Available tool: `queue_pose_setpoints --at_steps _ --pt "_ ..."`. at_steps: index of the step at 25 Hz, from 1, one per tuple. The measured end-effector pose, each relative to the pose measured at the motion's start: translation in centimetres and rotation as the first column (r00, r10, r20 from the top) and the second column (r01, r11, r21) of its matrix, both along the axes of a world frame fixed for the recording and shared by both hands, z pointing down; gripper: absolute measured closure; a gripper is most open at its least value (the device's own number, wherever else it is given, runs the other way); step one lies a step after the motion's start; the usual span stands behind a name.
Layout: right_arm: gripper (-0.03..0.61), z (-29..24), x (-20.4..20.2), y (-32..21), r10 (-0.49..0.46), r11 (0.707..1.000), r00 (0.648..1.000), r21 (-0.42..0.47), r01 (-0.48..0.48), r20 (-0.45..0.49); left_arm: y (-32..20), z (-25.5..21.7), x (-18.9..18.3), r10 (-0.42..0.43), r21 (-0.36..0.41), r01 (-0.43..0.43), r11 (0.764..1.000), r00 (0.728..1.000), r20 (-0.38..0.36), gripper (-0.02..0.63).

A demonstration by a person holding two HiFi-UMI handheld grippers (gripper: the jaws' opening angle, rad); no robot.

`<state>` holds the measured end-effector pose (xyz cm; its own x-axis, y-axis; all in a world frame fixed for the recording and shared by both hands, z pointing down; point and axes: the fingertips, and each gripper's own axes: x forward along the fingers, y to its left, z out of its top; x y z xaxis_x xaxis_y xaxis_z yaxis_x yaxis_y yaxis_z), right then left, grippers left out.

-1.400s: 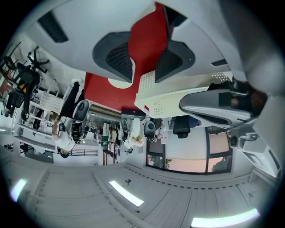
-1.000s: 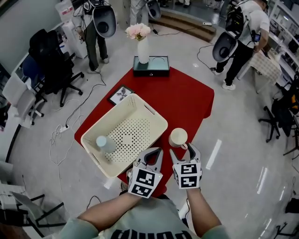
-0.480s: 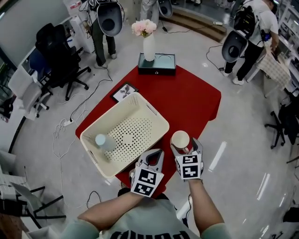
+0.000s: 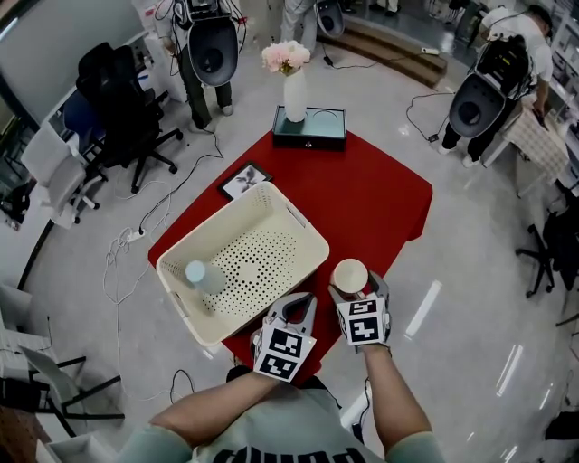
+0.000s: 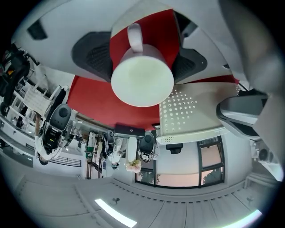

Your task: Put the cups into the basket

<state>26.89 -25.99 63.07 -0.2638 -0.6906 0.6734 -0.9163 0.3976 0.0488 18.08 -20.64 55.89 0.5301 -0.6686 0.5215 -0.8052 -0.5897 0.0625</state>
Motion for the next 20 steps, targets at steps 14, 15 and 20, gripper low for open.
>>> queue_pose_setpoints --at_steps 14,15,20 --pt "0.195 -0.3 0.2 0.5 0.017 0.999 1.000 0.043 -0.016 -0.014 0.7 -0.8 -0.2 0.025 0.012 -0.025 1.000 0.999 -0.027 0.606" --pt "0.195 -0.6 0.2 0.7 0.021 0.999 1.000 0.047 -0.021 -0.013 0.7 -0.9 -0.2 0.027 0.015 -0.027 1.000 0.999 -0.034 0.607" --pt "0.195 -3.0 0.4 1.9 0.058 0.994 0.998 0.089 -0.059 0.015 1.3 -1.8 -0.2 0.041 0.006 -0.040 0.999 0.998 -0.052 0.606"
